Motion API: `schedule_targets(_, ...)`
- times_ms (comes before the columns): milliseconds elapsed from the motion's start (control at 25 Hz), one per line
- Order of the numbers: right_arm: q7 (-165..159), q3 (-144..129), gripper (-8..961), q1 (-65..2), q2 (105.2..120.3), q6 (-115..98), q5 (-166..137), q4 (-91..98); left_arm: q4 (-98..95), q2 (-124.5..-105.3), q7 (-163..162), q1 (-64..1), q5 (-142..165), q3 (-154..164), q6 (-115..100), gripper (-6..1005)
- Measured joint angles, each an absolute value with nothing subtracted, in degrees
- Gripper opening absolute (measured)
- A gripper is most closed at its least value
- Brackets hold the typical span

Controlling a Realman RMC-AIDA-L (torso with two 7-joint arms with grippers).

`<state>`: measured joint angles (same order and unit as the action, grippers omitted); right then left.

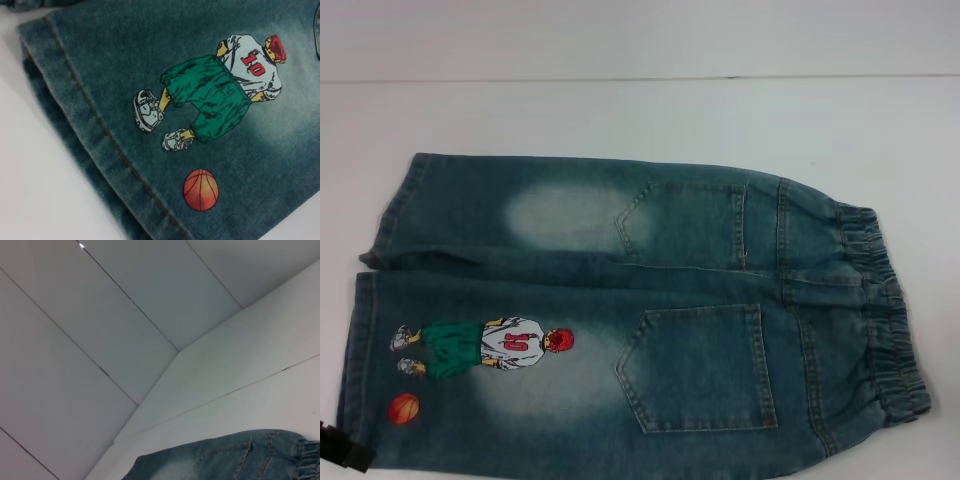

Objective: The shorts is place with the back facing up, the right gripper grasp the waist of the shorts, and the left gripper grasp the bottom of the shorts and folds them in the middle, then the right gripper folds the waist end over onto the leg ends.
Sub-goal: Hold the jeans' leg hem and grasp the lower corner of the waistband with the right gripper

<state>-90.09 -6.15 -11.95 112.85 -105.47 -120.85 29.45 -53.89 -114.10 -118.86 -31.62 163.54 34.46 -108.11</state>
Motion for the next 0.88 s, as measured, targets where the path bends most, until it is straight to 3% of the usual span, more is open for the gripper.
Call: schedule_targets(880,-90.07,-6.30,849,-12.05,112.85,-105.46,-120.85,29.42,-53.20,-114.93,-118.38,-31.99,163.20,34.46,-107.80,516)
